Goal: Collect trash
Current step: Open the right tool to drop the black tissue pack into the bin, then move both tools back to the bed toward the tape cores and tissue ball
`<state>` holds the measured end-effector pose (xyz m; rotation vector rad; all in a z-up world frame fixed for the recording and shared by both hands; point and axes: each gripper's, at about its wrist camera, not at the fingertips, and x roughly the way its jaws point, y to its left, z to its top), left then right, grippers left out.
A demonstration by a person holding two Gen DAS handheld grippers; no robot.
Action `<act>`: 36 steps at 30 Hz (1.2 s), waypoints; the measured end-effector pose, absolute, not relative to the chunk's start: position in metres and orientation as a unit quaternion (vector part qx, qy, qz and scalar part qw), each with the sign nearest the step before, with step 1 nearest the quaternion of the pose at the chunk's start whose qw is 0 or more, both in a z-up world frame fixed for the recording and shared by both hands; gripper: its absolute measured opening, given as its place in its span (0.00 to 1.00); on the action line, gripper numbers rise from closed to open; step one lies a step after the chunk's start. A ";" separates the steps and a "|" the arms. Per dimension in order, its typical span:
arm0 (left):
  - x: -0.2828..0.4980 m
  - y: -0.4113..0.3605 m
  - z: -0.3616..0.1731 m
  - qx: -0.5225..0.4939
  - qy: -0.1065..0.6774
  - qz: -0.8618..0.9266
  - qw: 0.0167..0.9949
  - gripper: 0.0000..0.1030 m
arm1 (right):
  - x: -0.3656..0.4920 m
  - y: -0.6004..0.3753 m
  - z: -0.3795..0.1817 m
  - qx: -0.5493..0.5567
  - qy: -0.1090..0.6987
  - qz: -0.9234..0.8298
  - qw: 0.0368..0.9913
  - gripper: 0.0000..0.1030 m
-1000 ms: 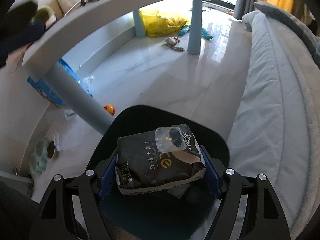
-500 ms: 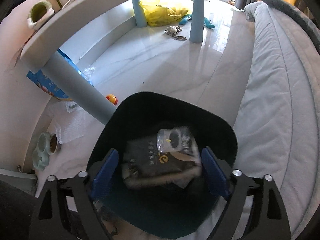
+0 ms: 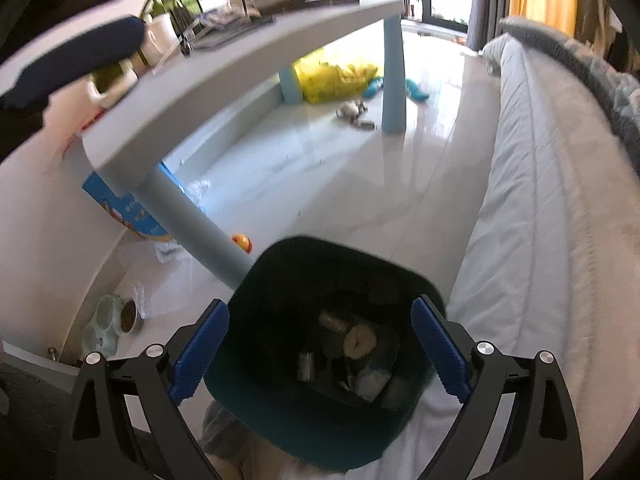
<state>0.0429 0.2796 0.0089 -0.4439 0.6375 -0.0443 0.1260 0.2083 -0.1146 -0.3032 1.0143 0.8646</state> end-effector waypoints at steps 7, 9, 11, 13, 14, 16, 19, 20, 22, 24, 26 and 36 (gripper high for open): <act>0.051 0.253 0.019 -0.209 0.303 -0.038 0.929 0.34 | 0.130 0.169 -0.083 -0.118 0.428 0.391 0.806 0.91; 0.054 0.247 0.020 -0.207 0.303 -0.041 0.929 0.34 | 0.132 0.157 -0.076 -0.111 0.419 0.385 0.815 0.91; 0.057 0.237 0.021 -0.204 0.302 -0.046 0.930 0.34 | 0.135 0.142 -0.070 -0.104 0.412 0.378 0.823 0.91; 0.059 0.229 0.022 -0.201 0.302 -0.050 0.931 0.34 | 0.138 0.128 -0.067 -0.099 0.408 0.371 0.828 0.91; 0.060 0.225 0.023 -0.201 0.301 -0.051 0.931 0.34 | 0.139 0.122 -0.066 -0.097 0.408 0.368 0.830 0.91; 0.063 0.217 0.024 -0.201 0.302 -0.056 0.930 0.34 | 0.141 0.110 -0.063 -0.096 0.405 0.361 0.835 0.91; 0.066 0.206 0.026 -0.199 0.300 -0.061 0.931 0.37 | 0.141 0.094 -0.059 -0.101 0.398 0.348 0.843 0.91; 0.067 0.202 0.026 -0.198 0.300 -0.063 0.931 0.39 | 0.142 0.087 -0.057 -0.101 0.395 0.343 0.846 0.91; 0.070 0.195 0.027 -0.196 0.299 -0.067 0.931 0.40 | 0.144 0.072 -0.056 -0.096 0.393 0.332 0.852 0.91; 0.074 0.187 0.026 -0.195 0.303 -0.071 0.930 0.44 | 0.148 0.056 -0.054 -0.090 0.392 0.323 0.857 0.91; 0.078 0.181 0.025 -0.193 0.305 -0.074 0.930 0.45 | 0.150 0.043 -0.053 -0.089 0.390 0.314 0.861 0.91; 0.109 0.140 0.009 -0.162 0.336 -0.089 0.923 0.55 | 0.168 -0.018 -0.047 -0.085 0.382 0.273 0.879 0.91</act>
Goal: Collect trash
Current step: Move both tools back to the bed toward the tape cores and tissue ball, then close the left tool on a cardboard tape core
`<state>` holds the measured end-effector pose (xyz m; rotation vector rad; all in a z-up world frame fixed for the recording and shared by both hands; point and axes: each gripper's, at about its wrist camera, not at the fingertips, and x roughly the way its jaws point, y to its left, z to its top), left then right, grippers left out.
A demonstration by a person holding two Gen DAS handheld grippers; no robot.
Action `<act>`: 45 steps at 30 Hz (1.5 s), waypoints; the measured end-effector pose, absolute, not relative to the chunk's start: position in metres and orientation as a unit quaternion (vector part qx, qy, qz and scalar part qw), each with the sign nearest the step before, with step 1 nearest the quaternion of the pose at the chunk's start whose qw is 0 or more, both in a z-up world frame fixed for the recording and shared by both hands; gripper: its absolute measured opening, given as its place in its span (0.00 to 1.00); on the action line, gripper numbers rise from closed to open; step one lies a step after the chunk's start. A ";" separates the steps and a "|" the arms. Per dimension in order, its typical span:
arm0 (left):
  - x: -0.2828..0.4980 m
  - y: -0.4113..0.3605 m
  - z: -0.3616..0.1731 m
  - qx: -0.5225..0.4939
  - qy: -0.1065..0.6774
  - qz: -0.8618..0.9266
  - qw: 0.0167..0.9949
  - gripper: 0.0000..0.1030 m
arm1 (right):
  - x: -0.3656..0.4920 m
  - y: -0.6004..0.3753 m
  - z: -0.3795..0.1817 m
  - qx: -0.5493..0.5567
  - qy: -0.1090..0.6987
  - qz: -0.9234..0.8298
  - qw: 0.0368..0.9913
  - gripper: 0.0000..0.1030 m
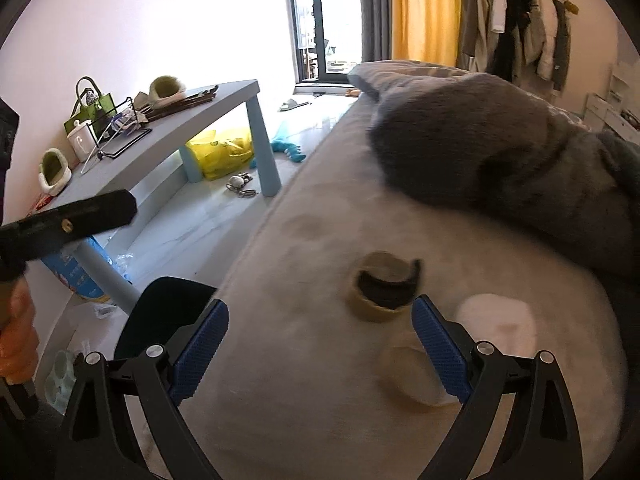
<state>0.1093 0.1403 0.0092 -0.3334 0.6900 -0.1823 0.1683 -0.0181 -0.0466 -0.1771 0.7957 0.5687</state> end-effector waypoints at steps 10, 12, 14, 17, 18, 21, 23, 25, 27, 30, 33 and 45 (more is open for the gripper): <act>0.138 0.100 -0.007 -0.146 0.356 -0.095 0.918 0.61 | 0.181 -0.075 -0.050 -0.084 0.382 0.245 0.887 0.91; 0.142 0.090 -0.006 -0.140 0.353 -0.100 0.920 0.61 | 0.184 -0.082 -0.050 -0.084 0.380 0.242 0.889 0.91; 0.145 0.079 -0.005 -0.132 0.350 -0.104 0.922 0.61 | 0.186 -0.093 -0.049 -0.086 0.377 0.240 0.890 0.91; 0.154 0.061 -0.004 -0.124 0.344 -0.112 0.924 0.60 | 0.190 -0.107 -0.048 -0.080 0.376 0.237 0.892 0.91; 0.157 0.056 -0.005 -0.123 0.344 -0.116 0.923 0.59 | 0.192 -0.112 -0.048 -0.075 0.376 0.238 0.892 0.91; 0.166 0.039 -0.010 -0.116 0.350 -0.128 0.921 0.53 | 0.194 -0.122 -0.048 -0.073 0.374 0.241 0.892 0.91; 0.172 0.031 -0.016 -0.116 0.356 -0.133 0.918 0.49 | 0.194 -0.128 -0.048 -0.074 0.373 0.243 0.892 0.91; 0.178 0.025 -0.020 -0.124 0.360 -0.137 0.914 0.46 | 0.195 -0.134 -0.050 -0.072 0.374 0.245 0.892 0.91; 0.184 0.019 -0.024 -0.128 0.364 -0.141 0.912 0.42 | 0.196 -0.140 -0.053 -0.072 0.377 0.247 0.890 0.91; 0.191 0.008 -0.028 -0.125 0.368 -0.143 0.910 0.37 | 0.197 -0.145 -0.055 -0.074 0.379 0.249 0.888 0.91; 0.195 0.004 -0.032 -0.129 0.372 -0.142 0.908 0.31 | 0.199 -0.150 -0.056 -0.074 0.380 0.248 0.888 0.91; 0.208 -0.003 -0.044 -0.154 0.386 -0.146 0.898 0.20 | 0.200 -0.161 -0.060 -0.066 0.385 0.241 0.888 0.91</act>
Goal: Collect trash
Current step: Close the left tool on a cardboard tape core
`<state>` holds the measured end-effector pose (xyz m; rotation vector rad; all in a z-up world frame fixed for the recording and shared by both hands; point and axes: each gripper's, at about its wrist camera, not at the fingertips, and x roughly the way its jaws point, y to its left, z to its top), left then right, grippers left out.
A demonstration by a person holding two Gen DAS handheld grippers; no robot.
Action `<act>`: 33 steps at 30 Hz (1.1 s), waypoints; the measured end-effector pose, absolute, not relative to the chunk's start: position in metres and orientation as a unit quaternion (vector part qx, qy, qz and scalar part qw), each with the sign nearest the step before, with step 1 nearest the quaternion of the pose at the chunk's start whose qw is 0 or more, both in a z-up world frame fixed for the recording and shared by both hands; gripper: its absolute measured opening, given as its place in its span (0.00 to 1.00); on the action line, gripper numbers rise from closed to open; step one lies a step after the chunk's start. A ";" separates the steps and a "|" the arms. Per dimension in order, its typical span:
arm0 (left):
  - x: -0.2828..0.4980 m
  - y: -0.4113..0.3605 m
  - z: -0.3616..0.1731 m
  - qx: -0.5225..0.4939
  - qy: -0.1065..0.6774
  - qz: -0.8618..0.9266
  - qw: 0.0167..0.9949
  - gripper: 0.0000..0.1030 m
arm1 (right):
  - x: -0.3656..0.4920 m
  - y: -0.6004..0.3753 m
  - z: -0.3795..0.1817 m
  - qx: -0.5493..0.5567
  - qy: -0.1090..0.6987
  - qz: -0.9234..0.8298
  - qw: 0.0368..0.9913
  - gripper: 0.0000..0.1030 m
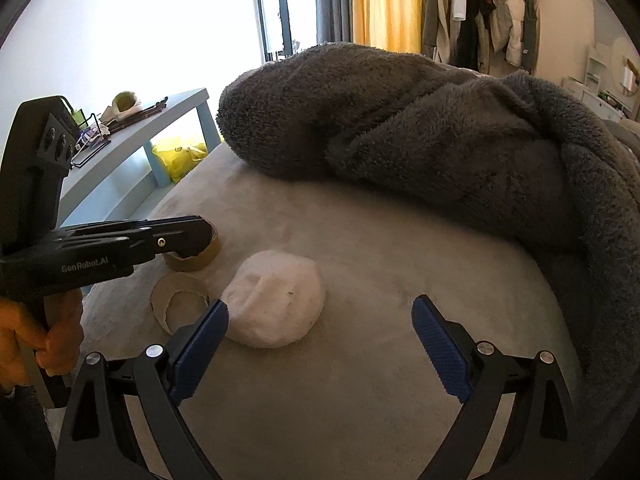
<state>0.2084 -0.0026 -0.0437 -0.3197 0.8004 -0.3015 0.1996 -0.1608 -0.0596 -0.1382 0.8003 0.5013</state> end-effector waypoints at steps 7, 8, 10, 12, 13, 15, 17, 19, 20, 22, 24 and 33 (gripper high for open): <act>0.209 0.005 -0.046 -0.173 0.390 -0.146 0.893 0.09 | 0.201 -0.151 -0.063 -0.068 0.391 0.248 0.884 0.91; 0.209 0.004 -0.046 -0.171 0.391 -0.147 0.892 0.09 | 0.201 -0.150 -0.064 -0.067 0.392 0.248 0.883 0.91; 0.208 0.004 -0.045 -0.168 0.390 -0.149 0.893 0.08 | 0.203 -0.150 -0.064 -0.060 0.394 0.249 0.883 0.91; 0.208 0.005 -0.044 -0.169 0.388 -0.150 0.893 0.08 | 0.205 -0.151 -0.063 -0.046 0.395 0.250 0.883 0.91; 0.207 0.007 -0.043 -0.171 0.386 -0.150 0.894 0.08 | 0.206 -0.152 -0.063 -0.037 0.396 0.251 0.882 0.91; 0.206 0.011 -0.041 -0.175 0.381 -0.152 0.895 0.08 | 0.208 -0.153 -0.064 -0.026 0.399 0.250 0.882 0.91; 0.203 0.015 -0.037 -0.177 0.374 -0.155 0.897 0.08 | 0.211 -0.153 -0.066 -0.011 0.405 0.247 0.880 0.91; 0.201 0.019 -0.033 -0.182 0.368 -0.160 0.898 0.08 | 0.213 -0.151 -0.067 0.004 0.409 0.246 0.879 0.91; 0.199 0.021 -0.032 -0.183 0.366 -0.161 0.898 0.08 | 0.214 -0.150 -0.067 0.011 0.410 0.246 0.878 0.91; 0.197 0.026 -0.028 -0.186 0.359 -0.165 0.900 0.08 | 0.217 -0.148 -0.069 0.020 0.412 0.245 0.877 0.91; 0.194 0.031 -0.024 -0.195 0.352 -0.170 0.900 0.08 | 0.219 -0.146 -0.071 0.031 0.416 0.243 0.876 0.91; 0.183 0.053 -0.016 -0.232 0.338 -0.198 0.890 0.08 | 0.228 -0.145 -0.088 0.111 0.442 0.230 0.860 0.91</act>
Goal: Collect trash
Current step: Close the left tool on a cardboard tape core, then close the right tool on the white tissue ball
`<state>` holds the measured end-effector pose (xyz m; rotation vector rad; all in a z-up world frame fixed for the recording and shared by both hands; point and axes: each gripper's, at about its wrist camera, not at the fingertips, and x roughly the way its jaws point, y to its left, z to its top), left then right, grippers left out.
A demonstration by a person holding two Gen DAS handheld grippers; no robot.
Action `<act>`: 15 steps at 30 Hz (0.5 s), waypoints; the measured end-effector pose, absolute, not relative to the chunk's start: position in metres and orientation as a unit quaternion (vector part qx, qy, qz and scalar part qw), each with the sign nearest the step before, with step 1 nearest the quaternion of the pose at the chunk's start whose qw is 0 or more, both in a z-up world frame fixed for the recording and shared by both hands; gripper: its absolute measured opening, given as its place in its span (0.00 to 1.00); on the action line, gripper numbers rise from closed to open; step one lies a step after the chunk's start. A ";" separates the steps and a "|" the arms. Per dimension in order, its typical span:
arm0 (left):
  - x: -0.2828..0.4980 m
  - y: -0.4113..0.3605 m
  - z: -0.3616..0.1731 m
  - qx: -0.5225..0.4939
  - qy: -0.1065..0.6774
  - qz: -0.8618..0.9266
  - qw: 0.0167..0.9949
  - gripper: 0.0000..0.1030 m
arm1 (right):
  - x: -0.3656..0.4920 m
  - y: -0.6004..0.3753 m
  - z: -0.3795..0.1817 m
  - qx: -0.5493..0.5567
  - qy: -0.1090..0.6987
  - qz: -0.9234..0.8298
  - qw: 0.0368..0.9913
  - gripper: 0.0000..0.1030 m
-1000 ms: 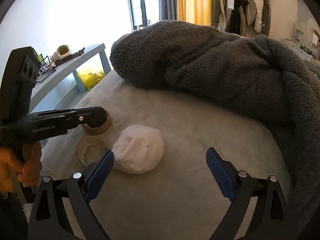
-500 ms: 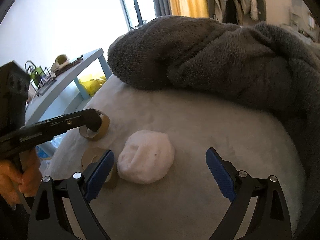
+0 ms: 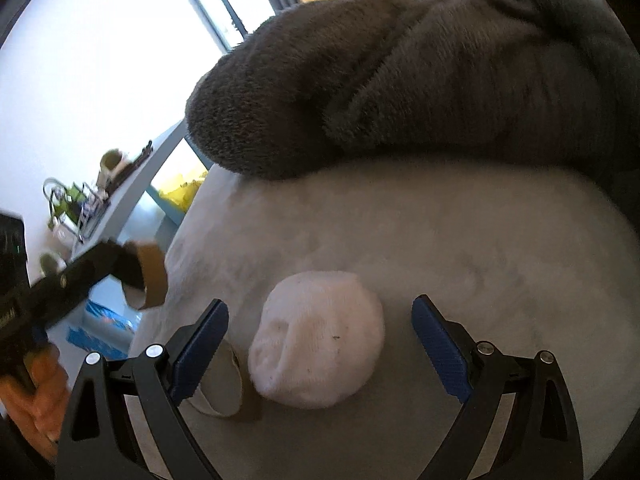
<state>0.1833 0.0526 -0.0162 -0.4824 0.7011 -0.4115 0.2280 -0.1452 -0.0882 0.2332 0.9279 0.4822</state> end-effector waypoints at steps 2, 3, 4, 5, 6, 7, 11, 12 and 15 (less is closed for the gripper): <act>0.181 0.055 -0.017 -0.236 0.341 -0.201 0.888 0.08 | 0.229 -0.149 -0.090 0.140 0.443 0.230 0.855 0.79; 0.179 0.056 -0.018 -0.239 0.344 -0.204 0.885 0.08 | 0.229 -0.151 -0.091 0.154 0.443 0.232 0.852 0.71; 0.178 0.057 -0.019 -0.240 0.346 -0.206 0.883 0.08 | 0.229 -0.151 -0.091 0.162 0.446 0.232 0.849 0.65; 0.177 0.058 -0.020 -0.242 0.349 -0.208 0.881 0.08 | 0.229 -0.152 -0.092 0.170 0.446 0.232 0.848 0.59; 0.177 0.059 -0.021 -0.242 0.353 -0.209 0.879 0.08 | 0.228 -0.151 -0.092 0.172 0.446 0.232 0.847 0.56; 0.175 0.059 -0.023 -0.240 0.359 -0.209 0.878 0.08 | 0.227 -0.150 -0.091 0.169 0.444 0.229 0.850 0.54; 0.171 0.058 -0.031 -0.233 0.387 -0.211 0.867 0.08 | 0.223 -0.150 -0.085 0.177 0.431 0.224 0.856 0.49; 0.170 0.059 -0.033 -0.238 0.390 -0.213 0.863 0.08 | 0.221 -0.150 -0.082 0.180 0.426 0.225 0.857 0.49; 0.165 0.059 -0.041 -0.257 0.402 -0.226 0.849 0.08 | 0.214 -0.148 -0.075 0.185 0.414 0.230 0.861 0.47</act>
